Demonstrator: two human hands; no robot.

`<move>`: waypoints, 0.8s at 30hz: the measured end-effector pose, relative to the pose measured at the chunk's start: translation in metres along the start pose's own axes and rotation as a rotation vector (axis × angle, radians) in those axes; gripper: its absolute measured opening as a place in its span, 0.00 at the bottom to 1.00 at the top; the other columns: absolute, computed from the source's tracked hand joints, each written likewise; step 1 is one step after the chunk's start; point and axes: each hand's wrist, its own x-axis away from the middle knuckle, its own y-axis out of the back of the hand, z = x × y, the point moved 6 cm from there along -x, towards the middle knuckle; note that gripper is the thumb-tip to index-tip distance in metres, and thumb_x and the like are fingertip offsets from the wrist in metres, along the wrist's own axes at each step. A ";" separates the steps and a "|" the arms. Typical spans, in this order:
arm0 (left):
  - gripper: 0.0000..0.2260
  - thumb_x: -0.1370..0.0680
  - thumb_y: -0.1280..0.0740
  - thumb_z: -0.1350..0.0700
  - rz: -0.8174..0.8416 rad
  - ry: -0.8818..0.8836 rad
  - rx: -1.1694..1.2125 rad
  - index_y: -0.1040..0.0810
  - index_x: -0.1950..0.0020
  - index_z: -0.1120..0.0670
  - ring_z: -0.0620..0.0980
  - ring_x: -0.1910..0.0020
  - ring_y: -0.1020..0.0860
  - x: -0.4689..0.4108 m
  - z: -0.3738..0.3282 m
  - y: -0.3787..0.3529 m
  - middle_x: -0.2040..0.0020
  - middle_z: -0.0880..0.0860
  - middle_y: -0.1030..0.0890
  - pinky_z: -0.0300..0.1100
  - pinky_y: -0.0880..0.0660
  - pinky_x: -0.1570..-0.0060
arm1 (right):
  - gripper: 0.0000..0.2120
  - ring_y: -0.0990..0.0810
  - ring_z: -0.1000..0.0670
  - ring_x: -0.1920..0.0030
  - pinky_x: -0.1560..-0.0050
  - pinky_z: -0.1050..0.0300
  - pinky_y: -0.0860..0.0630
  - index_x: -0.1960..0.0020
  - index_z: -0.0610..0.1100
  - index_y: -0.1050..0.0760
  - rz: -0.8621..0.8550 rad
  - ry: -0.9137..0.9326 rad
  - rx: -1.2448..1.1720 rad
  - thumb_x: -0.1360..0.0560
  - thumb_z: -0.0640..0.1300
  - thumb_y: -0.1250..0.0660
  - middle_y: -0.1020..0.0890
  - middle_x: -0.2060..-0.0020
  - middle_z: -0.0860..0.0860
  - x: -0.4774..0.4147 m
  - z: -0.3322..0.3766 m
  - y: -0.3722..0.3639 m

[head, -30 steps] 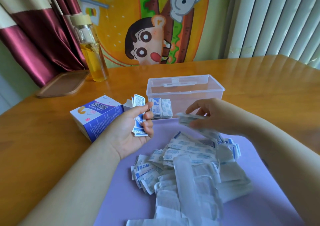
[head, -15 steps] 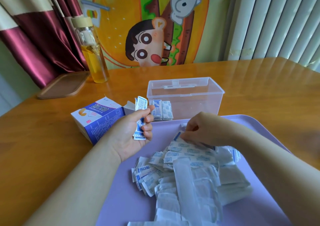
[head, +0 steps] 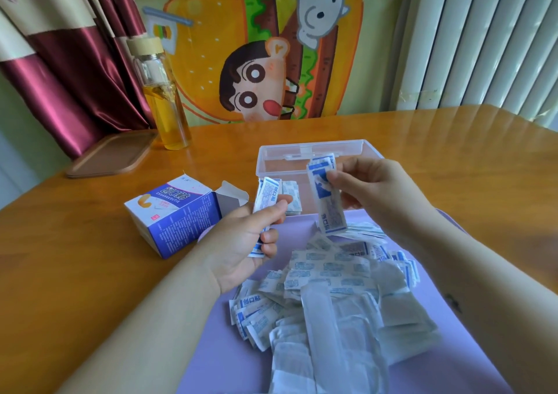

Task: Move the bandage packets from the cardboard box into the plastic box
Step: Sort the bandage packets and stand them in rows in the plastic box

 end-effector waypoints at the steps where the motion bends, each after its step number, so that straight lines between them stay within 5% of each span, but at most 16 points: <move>1: 0.13 0.27 0.33 0.55 0.004 -0.022 -0.026 0.23 0.43 0.55 0.41 0.75 0.37 0.002 -0.002 -0.002 0.66 0.47 0.26 0.30 0.40 0.77 | 0.08 0.26 0.55 0.72 0.65 0.62 0.29 0.63 0.45 0.22 0.038 -0.023 -0.075 0.25 0.41 0.32 0.20 0.71 0.49 0.000 -0.001 -0.003; 5: 0.13 0.33 0.33 0.51 0.069 -0.115 -0.191 0.22 0.51 0.53 0.41 0.74 0.36 0.009 -0.007 -0.017 0.70 0.44 0.25 0.30 0.40 0.76 | 0.05 0.21 0.55 0.69 0.64 0.63 0.31 0.61 0.42 0.24 0.219 -0.124 -0.253 0.26 0.38 0.34 0.19 0.71 0.48 0.007 -0.004 -0.021; 8: 0.06 0.26 0.35 0.53 0.112 -0.136 -0.293 0.22 0.51 0.51 0.38 0.71 0.23 0.012 -0.005 -0.024 0.68 0.43 0.18 0.30 0.30 0.74 | 0.05 0.19 0.54 0.68 0.66 0.65 0.30 0.60 0.42 0.25 0.286 -0.117 -0.253 0.26 0.38 0.33 0.18 0.70 0.49 0.013 0.000 -0.030; 13: 0.07 0.22 0.37 0.57 0.019 -0.112 -0.256 0.21 0.58 0.52 0.39 0.69 0.25 0.010 -0.009 -0.012 0.59 0.46 0.19 0.32 0.30 0.73 | 0.08 0.25 0.63 0.72 0.70 0.72 0.32 0.59 0.47 0.20 0.165 0.118 0.460 0.26 0.50 0.33 0.20 0.71 0.58 0.008 0.021 0.002; 17: 0.09 0.21 0.40 0.59 0.012 -0.058 0.090 0.21 0.48 0.54 0.40 0.76 0.36 0.002 -0.011 -0.002 0.69 0.47 0.28 0.31 0.42 0.78 | 0.11 0.19 0.55 0.60 0.57 0.57 0.23 0.59 0.52 0.17 0.469 -0.154 0.920 0.30 0.59 0.31 0.16 0.61 0.55 0.013 -0.015 0.012; 24: 0.08 0.20 0.41 0.57 -0.035 0.078 0.253 0.22 0.50 0.54 0.41 0.69 0.33 -0.006 0.001 0.005 0.71 0.46 0.29 0.30 0.43 0.77 | 0.07 0.25 0.60 0.59 0.55 0.62 0.28 0.53 0.62 0.22 0.666 -0.218 0.973 0.29 0.61 0.33 0.24 0.56 0.60 0.021 -0.025 0.003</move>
